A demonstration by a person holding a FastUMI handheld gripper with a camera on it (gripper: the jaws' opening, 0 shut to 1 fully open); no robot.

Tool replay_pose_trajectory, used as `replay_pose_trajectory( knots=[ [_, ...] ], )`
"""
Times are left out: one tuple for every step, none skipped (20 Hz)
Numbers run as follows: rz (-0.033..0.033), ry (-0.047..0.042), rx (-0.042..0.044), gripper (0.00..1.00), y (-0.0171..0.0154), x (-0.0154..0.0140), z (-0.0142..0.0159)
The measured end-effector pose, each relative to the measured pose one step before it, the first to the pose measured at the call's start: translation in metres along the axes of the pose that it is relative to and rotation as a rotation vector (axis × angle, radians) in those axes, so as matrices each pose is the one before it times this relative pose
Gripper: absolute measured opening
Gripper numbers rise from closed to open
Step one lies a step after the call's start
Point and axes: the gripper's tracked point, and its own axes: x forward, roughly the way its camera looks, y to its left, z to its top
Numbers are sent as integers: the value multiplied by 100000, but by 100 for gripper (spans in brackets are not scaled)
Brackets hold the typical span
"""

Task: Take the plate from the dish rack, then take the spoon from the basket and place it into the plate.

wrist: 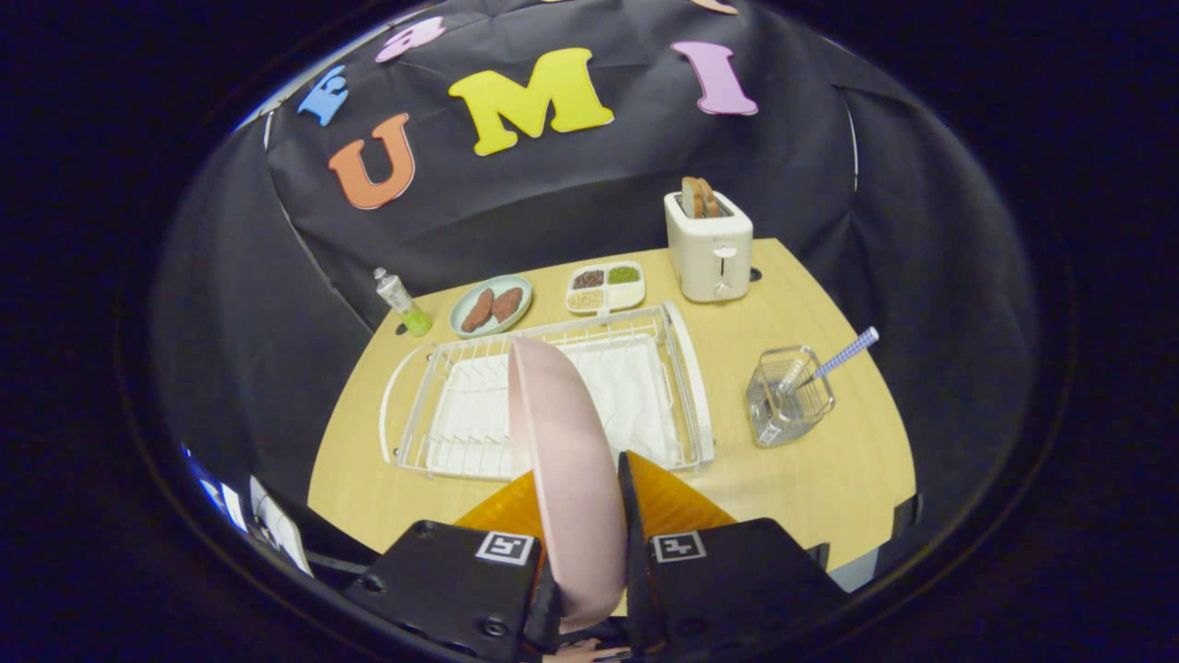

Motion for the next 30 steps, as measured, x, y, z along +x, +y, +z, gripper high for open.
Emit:
replay_pose_trajectory(
  knots=[
    [2822,1375,1505,33,69,310,-1301],
    [1958,1634,1077,33,-232,450,-1464],
    [1576,1239,2002,33,-192,621,-1197],
    [1763,1506,1885,33,-131,707,-1381],
    [2074,2007,1537,33,-18,775,-1211],
    [2145,1770,2075,33,-63,810,-1194],
    [2049,1608,1770,33,10,810,-858],
    [2053,933,1742,33,-183,905,-621],
    [1498,926,2031,33,-191,849,-625],
    [2090,500,1684,33,-21,970,-700],
    [1938,866,1587,33,-76,966,-616],
    [2031,1238,2857,33,-265,990,-672],
    [1993,1783,3077,33,-262,864,-573],
    [2124,1828,2906,33,-389,859,-466],
    [2198,1642,3177,33,-300,671,-227],
    [2374,1562,2633,33,-258,498,-231],
    [2452,865,1831,33,-200,382,17],
    [1350,801,1269,33,-377,335,223],
    [-123,3,1387,33,-531,398,273],
    [1419,-257,1850,33,-162,234,316],
    [1093,722,1277,33,18,159,139],
    [633,31,293,34,75,75,231],
    [655,264,279,34,34,-24,138],
    [326,432,360,34,-188,-25,70],
    [-1,-86,452,34,-144,-44,270],
    [-452,358,412,38,-230,58,101],
    [-606,812,85,39,-276,1,99],
    [-247,53,-337,40,-116,53,214],
    [-1151,-453,-635,40,-345,-136,298],
    [-618,-818,-367,40,-211,-201,154]
  ],
)
